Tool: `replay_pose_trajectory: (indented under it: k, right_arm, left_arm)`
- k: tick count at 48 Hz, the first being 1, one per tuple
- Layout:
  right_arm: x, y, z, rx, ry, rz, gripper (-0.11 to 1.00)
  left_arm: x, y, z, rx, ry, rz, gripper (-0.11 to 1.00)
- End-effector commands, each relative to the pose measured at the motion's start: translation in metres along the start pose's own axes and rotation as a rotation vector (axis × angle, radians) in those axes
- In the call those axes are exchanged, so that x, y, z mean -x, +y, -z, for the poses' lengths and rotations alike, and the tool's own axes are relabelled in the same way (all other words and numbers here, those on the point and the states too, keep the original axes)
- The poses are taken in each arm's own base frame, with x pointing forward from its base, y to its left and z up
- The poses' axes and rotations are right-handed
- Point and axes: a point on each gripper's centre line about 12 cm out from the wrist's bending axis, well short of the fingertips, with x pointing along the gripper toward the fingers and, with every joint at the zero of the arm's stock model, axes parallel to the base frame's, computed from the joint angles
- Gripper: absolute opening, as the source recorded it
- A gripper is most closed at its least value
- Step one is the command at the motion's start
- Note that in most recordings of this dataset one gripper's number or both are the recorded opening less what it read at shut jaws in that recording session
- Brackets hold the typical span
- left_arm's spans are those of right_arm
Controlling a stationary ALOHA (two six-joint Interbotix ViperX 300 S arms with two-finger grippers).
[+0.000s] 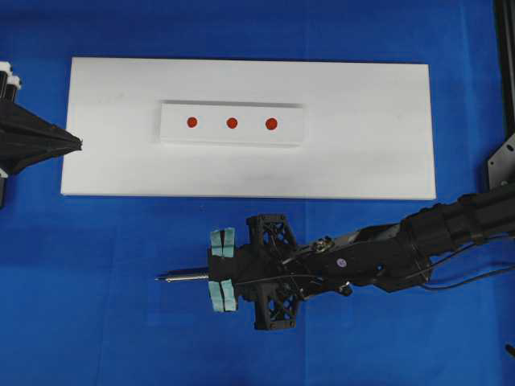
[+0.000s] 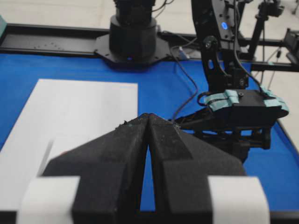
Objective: Touch the tip of the soldering iron to the mark.
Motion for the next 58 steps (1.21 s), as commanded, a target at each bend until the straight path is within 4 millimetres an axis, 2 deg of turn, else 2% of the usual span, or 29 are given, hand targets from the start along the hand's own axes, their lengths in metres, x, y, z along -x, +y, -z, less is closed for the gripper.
replay_pose_trajectory:
  k: [1,24,27,37,40,50,58]
  right_arm:
    - [0.006,0.001,-0.008,-0.006,-0.027,-0.012,0.06]
    - [0.005,0.001,-0.008,-0.006,-0.025,-0.011,0.08]
    - [0.005,0.001,-0.008,-0.005,-0.026,-0.011,0.17]
    - [0.006,0.001,-0.009,-0.003,-0.023,-0.004,0.79]
    - [0.006,0.001,-0.009,-0.003,-0.02,-0.001,0.92]
    - [0.009,0.001,-0.012,-0.003,-0.02,0.005,0.88]
    - [0.026,0.001,-0.022,-0.011,-0.038,0.009,0.88]
  left_arm:
    - [-0.001,-0.001,-0.005,0.0,-0.013,0.006,0.0]
    - [-0.001,-0.001,-0.006,0.0,-0.015,0.003,0.0]
    - [-0.001,-0.001,-0.006,0.0,-0.015,0.003,0.0]
    - [-0.001,-0.001,-0.006,0.0,-0.015,0.003,0.0]
    - [-0.001,-0.001,-0.006,0.0,-0.015,0.006,0.0]
    - [-0.002,-0.001,-0.005,-0.001,-0.012,0.003,0.0]
    - [-0.001,-0.001,-0.006,0.0,-0.015,0.003,0.0]
